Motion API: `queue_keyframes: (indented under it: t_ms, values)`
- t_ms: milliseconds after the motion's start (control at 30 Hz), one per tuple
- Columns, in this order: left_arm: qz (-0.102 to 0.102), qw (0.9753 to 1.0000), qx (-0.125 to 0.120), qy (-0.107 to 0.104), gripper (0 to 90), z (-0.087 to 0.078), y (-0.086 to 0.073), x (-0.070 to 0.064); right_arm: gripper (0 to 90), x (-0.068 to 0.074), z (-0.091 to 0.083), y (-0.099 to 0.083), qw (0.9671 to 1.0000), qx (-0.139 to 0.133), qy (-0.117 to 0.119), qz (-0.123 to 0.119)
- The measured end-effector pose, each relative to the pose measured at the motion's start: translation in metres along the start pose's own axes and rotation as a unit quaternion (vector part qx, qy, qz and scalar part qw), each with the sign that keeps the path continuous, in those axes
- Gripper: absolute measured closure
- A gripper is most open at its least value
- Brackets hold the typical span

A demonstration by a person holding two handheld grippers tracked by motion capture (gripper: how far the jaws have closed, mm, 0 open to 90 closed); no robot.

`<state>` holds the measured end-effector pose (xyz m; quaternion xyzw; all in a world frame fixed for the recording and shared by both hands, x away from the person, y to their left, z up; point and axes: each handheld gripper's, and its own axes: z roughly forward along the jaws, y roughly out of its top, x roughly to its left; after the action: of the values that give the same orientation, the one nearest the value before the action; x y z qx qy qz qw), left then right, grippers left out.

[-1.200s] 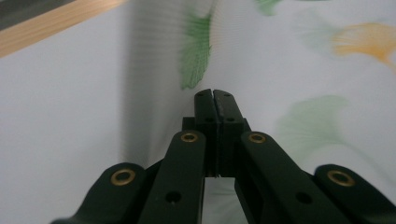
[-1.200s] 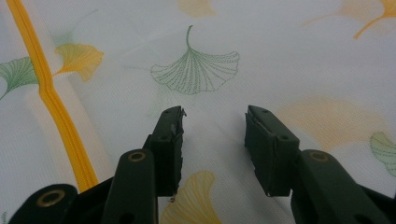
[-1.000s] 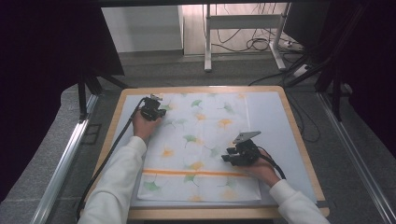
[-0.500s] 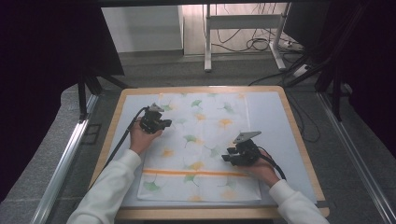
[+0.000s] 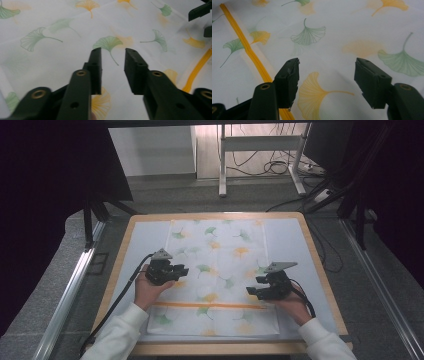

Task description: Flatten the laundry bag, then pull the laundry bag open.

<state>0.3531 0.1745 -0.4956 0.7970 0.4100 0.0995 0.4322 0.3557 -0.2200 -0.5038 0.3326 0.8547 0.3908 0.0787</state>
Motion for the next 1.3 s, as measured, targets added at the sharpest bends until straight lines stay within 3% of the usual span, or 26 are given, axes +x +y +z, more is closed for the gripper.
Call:
queue_keyframes:
  t_ms: [133,167,367,667,900,933,967,1000,1033,1100,1233,1267,1300]
  values:
    - [0.014,0.9998,0.012,0.004,55.6,-0.001,-0.003,-0.016,31.8,-0.003,-0.008,-0.002,0.9999,0.003,-0.006,0.015]
    - [0.025,0.9995,0.019,-0.001,54.0,0.000,-0.003,-0.025,32.5,-0.003,-0.014,-0.006,0.9998,0.001,-0.012,0.017]
    - [0.057,0.9978,0.032,-0.015,42.6,0.006,0.002,-0.050,34.9,-0.002,-0.034,-0.021,0.9985,-0.017,-0.039,0.034]
    - [0.061,0.9974,0.039,-0.011,32.0,0.010,-0.001,-0.059,37.4,-0.004,-0.046,-0.030,0.9970,-0.016,-0.052,0.056]
    - [0.077,0.9961,0.036,-0.025,31.9,0.010,0.000,-0.075,39.9,-0.003,-0.053,-0.034,0.9959,-0.014,-0.062,0.064]
    - [0.065,0.9961,0.032,-0.050,32.0,0.011,0.001,-0.080,40.1,-0.002,-0.055,-0.037,0.9957,-0.010,-0.061,0.068]
    - [0.065,0.9961,0.032,-0.050,31.2,0.011,0.001,-0.080,40.1,-0.002,-0.055,-0.037,0.9957,-0.010,-0.061,0.068]
    - [0.084,0.9948,0.040,-0.042,31.2,0.011,0.002,-0.087,40.9,-0.001,-0.057,-0.040,0.9952,-0.008,-0.066,0.071]
    - [0.089,0.9943,0.040,-0.043,31.2,0.012,0.003,-0.091,42.4,0.000,-0.058,-0.041,0.9949,-0.009,-0.070,0.073]
    - [0.085,0.9943,0.038,-0.052,31.8,0.012,0.003,-0.094,43.9,0.000,-0.060,-0.042,0.9950,-0.007,-0.067,0.074]
    - [0.092,0.9930,0.045,-0.059,32.1,0.015,0.008,-0.106,53.0,0.004,-0.066,-0.048,0.9947,-0.006,-0.069,0.077]
    - [0.084,0.9925,0.051,-0.073,33.1,0.019,0.010,-0.110,59.7,0.005,-0.069,-0.051,0.9947,-0.008,-0.070,0.075]
    - [0.098,0.9919,0.054,-0.060,33.0,0.021,0.010,-0.115,63.9,0.006,-0.072,-0.053,0.9945,-0.010,-0.071,0.076]
